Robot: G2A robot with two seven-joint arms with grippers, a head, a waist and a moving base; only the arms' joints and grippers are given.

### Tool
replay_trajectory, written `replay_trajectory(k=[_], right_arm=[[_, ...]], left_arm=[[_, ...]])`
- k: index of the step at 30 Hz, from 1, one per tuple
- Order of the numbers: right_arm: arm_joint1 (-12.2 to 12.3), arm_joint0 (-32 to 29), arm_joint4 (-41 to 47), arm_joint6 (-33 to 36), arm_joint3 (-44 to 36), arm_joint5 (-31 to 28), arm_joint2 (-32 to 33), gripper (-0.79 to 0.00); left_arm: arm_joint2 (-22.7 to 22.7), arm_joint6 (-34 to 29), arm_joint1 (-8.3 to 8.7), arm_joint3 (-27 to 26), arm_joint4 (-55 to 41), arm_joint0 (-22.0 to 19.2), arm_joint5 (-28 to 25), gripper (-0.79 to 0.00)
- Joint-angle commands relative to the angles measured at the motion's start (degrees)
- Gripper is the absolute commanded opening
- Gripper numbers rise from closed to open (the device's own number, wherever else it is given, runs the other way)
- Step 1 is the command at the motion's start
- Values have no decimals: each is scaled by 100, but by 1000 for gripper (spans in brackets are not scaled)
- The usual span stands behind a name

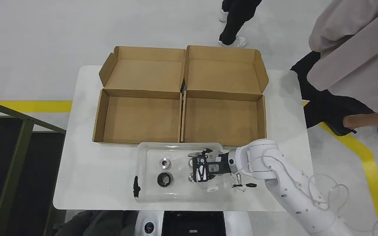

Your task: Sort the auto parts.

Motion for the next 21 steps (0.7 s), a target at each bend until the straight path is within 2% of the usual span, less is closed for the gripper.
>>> replay_trajectory(k=[1, 13, 16, 17, 18, 21], right_arm=[[-4, 27, -23, -13, 6, 65, -28, -416], [-31, 179, -195, -92, 192, 270, -277, -465], [-32, 206, -200, -102, 213, 289, -310, -603], [-32, 215, -203, -97, 221, 290, -320, -668], [-31, 223, -195, -103, 223, 285, -328, -776], [-29, 240, -48, -212, 177, 198, -339, -785]], left_arm=[[0, 0, 0, 0, 0, 0, 0, 0], [0, 0, 0, 0, 0, 0, 0, 0], [0, 0, 0, 0, 0, 0, 0, 0], [0, 0, 0, 0, 0, 0, 0, 0], [0, 0, 0, 0, 0, 0, 0, 0], [0, 0, 0, 0, 0, 0, 0, 0]])
